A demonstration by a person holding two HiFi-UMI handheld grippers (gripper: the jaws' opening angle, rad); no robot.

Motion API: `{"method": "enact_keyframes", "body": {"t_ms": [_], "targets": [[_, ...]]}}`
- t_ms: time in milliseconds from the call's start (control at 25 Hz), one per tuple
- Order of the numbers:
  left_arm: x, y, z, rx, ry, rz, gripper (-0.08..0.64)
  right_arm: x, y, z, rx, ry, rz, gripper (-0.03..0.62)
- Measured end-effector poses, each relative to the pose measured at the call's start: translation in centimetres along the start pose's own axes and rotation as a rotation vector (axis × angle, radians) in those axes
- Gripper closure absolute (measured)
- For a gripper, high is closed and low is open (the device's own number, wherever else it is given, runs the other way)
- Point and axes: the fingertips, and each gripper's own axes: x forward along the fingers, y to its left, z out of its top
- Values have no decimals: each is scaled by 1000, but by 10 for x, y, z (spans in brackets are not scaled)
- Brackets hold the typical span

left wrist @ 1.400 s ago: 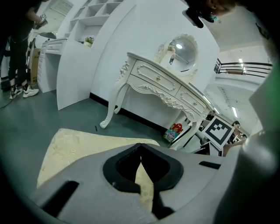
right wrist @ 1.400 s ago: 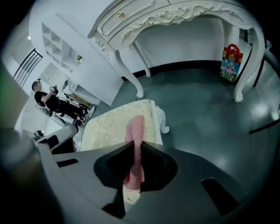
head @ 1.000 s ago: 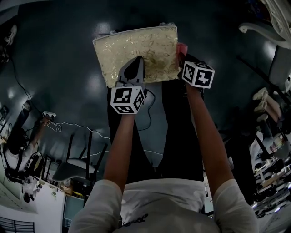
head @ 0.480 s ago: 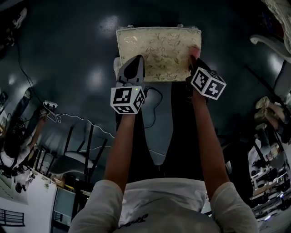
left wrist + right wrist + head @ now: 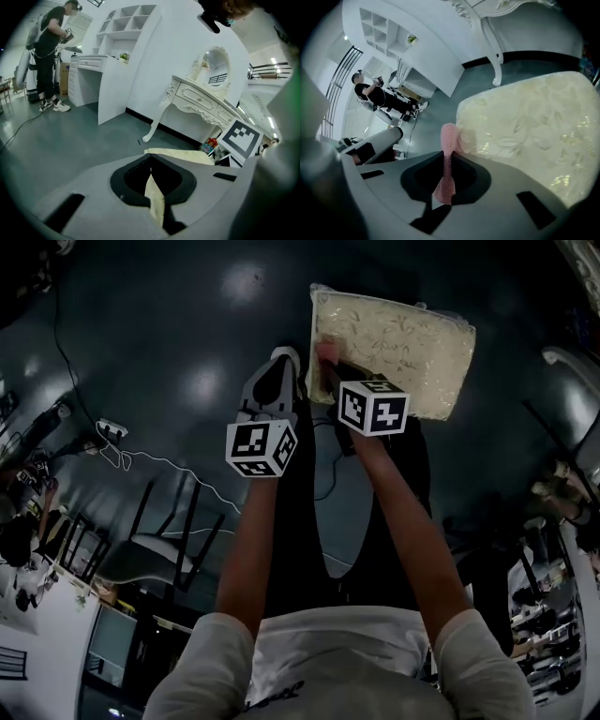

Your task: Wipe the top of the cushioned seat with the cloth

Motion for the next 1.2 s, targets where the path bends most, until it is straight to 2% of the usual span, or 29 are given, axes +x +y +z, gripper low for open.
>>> {"method": "enact_keyframes", "body": {"t_ms": [120,240,440,680,1040,1200], "targets": [[-8,20,2,-3,0,19,546,27,15,-7,-1,39,3,561],[-11,32,3,-3,-1,28,546,40,12,-10,7,70,-26,561],[-7,23,1,-4,2,19,546,25,-1,-7,42,55,-6,561],[12,-20,-7,10,19,-32,546,-8,-30,-7,60,21,79,561],[51,-109,-18,51,41,-116,546,-81,-119,-5,147,-60,10,561],[66,-151,-30,75,63,-164,546,-115,-160,-4,157,-97,-38,561]]}}
